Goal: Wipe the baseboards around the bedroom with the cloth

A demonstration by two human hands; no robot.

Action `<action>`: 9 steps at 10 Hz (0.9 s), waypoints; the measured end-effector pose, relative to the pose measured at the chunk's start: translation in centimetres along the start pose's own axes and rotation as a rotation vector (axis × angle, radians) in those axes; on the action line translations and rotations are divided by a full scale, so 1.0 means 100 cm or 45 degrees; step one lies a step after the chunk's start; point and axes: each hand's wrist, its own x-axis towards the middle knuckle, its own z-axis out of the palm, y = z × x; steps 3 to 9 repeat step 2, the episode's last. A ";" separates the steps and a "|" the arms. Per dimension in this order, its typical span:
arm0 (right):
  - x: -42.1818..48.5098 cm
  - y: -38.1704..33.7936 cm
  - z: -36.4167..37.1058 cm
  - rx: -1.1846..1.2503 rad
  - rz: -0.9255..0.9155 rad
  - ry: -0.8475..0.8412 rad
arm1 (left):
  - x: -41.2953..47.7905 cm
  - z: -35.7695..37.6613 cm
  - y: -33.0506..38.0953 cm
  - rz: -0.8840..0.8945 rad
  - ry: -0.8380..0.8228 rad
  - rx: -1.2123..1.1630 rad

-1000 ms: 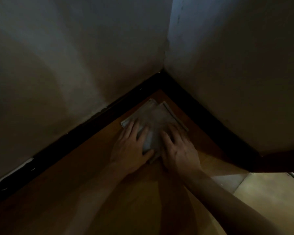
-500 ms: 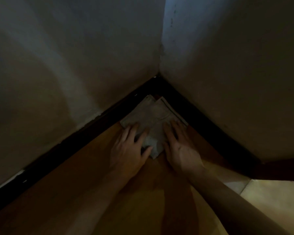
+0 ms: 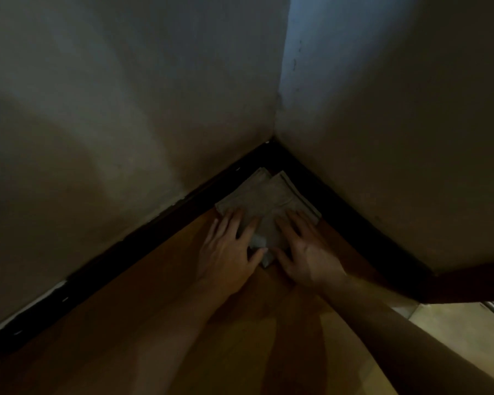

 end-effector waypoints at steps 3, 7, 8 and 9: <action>-0.019 -0.018 -0.033 -0.219 -0.134 0.176 | -0.018 -0.043 -0.001 -0.015 0.091 0.051; -0.019 -0.018 -0.033 -0.219 -0.134 0.176 | -0.018 -0.043 -0.001 -0.015 0.091 0.051; -0.019 -0.018 -0.033 -0.219 -0.134 0.176 | -0.018 -0.043 -0.001 -0.015 0.091 0.051; -0.019 -0.018 -0.033 -0.219 -0.134 0.176 | -0.018 -0.043 -0.001 -0.015 0.091 0.051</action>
